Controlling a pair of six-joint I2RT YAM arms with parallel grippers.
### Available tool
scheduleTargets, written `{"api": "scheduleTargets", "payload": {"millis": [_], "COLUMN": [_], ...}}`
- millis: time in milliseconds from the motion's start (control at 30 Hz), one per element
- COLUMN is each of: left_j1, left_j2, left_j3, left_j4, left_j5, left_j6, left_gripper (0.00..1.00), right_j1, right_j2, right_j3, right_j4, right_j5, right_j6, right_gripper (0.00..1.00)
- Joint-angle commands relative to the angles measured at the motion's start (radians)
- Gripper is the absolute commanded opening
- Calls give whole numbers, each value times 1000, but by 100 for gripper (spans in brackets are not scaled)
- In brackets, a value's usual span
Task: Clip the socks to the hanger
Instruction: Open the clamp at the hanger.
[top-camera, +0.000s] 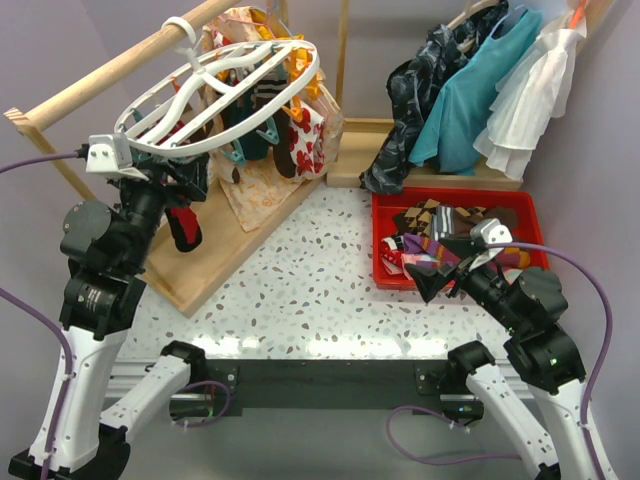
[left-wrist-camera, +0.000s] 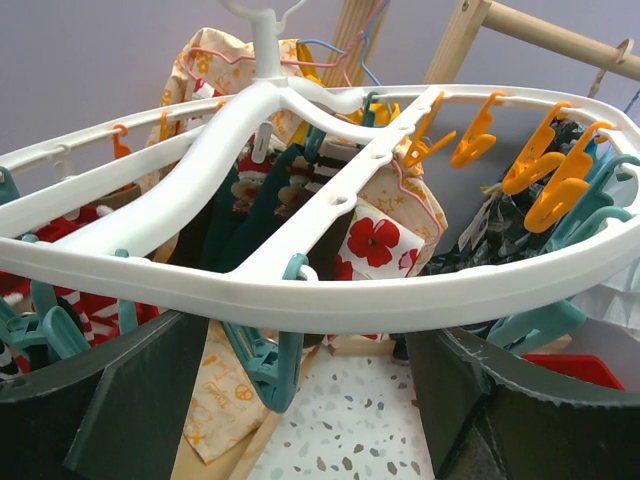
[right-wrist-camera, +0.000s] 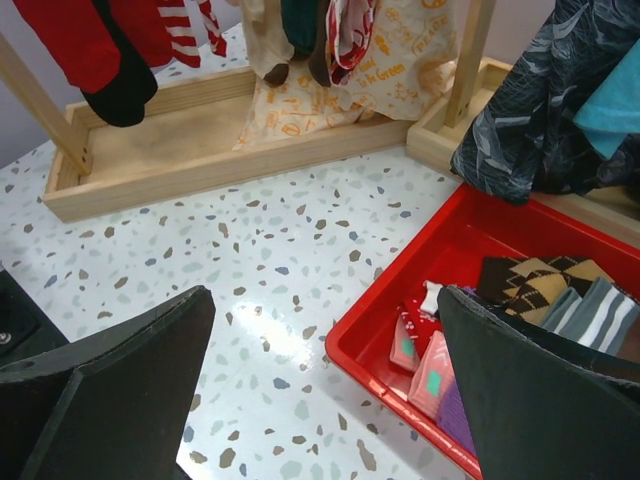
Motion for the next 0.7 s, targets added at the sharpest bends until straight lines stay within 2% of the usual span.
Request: {"api": "scheduleTargets", "payload": {"millis": [0,433,667], "left_j1": [4,4,4], "left_j2": [14,14,10], "left_j3": [57,47,31], "left_j4": [17,12,23], "left_j5": [2,8,-8], "left_j6": [8,-50,-83], "left_gripper": [83,73,60], "right_j1": [5,3,5], "right_j2": [10,10,16], "right_j3": [18,32,32], "right_j4": [1,-20,-20], "right_j5": [-35,-42,-50], "right_j6": [-7,-12,-9], "right_gripper": [99,98,98]}}
